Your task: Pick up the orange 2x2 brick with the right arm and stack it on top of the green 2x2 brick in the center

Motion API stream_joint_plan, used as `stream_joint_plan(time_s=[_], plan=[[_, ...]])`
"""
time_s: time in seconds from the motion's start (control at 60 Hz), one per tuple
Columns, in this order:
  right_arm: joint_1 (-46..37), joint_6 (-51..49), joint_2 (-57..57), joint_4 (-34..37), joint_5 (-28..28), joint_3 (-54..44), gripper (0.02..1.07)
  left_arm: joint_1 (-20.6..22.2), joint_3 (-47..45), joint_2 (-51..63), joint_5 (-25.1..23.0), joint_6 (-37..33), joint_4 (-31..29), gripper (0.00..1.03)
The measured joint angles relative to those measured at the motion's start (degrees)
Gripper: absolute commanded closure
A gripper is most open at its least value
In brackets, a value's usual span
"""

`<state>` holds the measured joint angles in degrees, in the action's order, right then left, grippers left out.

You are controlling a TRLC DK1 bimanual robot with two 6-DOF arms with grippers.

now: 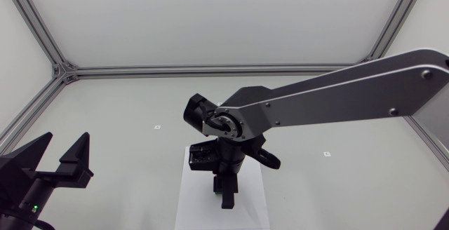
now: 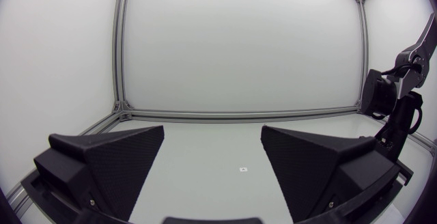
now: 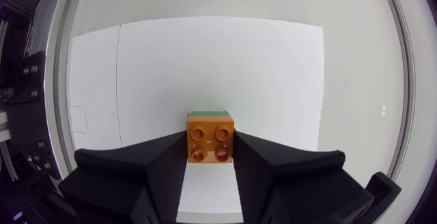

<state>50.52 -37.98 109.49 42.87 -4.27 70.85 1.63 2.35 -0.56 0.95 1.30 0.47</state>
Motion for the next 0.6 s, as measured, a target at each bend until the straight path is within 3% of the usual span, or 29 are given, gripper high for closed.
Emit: stream_joint_plan(time_s=[0.117, 0.367, 0.6], plan=[[0.0, 0.0, 0.0, 0.0, 0.02, 0.02, 0.78, 0.0, 0.0, 0.0, 0.0, 0.0, 0.0, 0.04], [0.0, 0.0, -0.09, 0.0, 0.0, 0.07, 0.77, 0.0, 0.0, 0.0, 0.0, -0.02, 0.0, 0.04], [0.0, 0.02, -0.09, 0.17, 0.0, 0.26, 0.66, 0.0, 0.0, 0.0, 0.0, 0.0, 0.0, 0.04]])
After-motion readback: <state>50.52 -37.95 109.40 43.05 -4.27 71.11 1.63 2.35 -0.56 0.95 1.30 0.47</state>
